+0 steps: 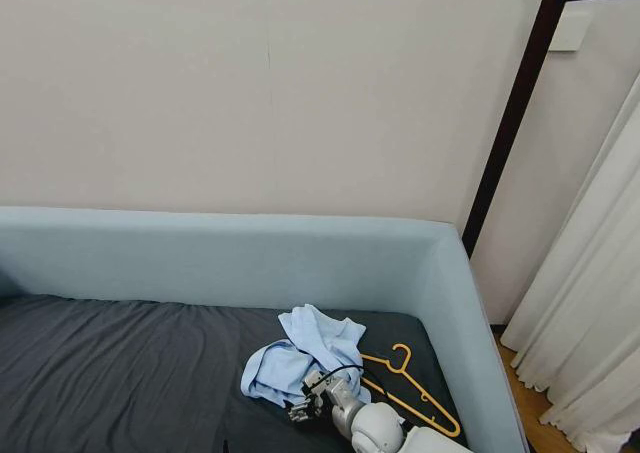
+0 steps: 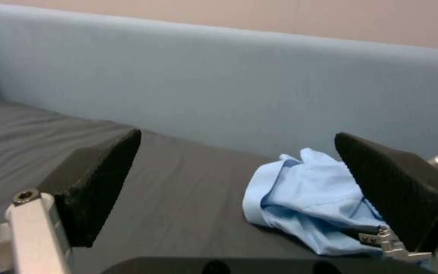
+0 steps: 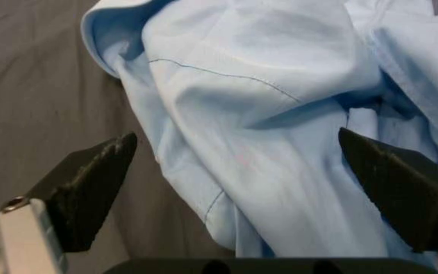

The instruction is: Pick up the clothes from the sofa and hang them on the clothes hanger.

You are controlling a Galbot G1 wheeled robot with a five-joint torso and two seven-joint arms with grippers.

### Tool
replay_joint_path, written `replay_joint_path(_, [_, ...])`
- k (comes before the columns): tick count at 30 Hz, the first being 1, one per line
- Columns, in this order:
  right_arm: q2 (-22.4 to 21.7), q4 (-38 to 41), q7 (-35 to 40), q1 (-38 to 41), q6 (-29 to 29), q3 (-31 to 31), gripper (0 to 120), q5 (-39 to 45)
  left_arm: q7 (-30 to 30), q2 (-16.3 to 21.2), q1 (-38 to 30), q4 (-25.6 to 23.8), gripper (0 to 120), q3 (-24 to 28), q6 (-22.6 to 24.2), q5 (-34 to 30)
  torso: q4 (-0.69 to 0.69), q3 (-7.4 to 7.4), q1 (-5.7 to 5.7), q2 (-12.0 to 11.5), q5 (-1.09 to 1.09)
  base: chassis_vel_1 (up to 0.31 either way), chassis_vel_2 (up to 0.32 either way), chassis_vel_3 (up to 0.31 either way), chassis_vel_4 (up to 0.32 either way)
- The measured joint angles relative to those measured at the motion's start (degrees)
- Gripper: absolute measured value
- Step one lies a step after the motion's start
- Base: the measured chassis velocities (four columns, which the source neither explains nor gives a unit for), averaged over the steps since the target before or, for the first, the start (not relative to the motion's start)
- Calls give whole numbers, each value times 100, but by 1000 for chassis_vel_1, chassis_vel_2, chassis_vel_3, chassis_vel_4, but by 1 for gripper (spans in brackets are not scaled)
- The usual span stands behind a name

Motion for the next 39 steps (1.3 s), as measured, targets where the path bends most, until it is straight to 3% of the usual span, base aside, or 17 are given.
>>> replay_joint_path(9, [350, -315, 223, -50, 23, 120, 64, -154, -10, 28, 1, -86, 100, -33, -10, -155, 1, 0, 0, 1, 3, 0, 0, 0, 0])
replay_joint_path(26, [297, -385, 190, -50, 363, -22, 1, -484, -9, 43, -100, 26, 100, -37, -6, -205, 1, 0, 0, 0, 4, 0, 0, 0, 0])
replay_joint_path(34, [-133, 157, 23, -113, 763, 98, 0, -250, -6, 26, -181, 128, 97, -35, -7, -235, 0, 0, 0, 0, 4, 0, 0, 0, 0])
replay_joint_path(39, [-526, 1084, 19, -82, 986, 255, 0, 153, 4, 45, -236, 114, 97, -19, 26, -255, 0, 0, 0, 0, 4, 0, 0, 0, 0])
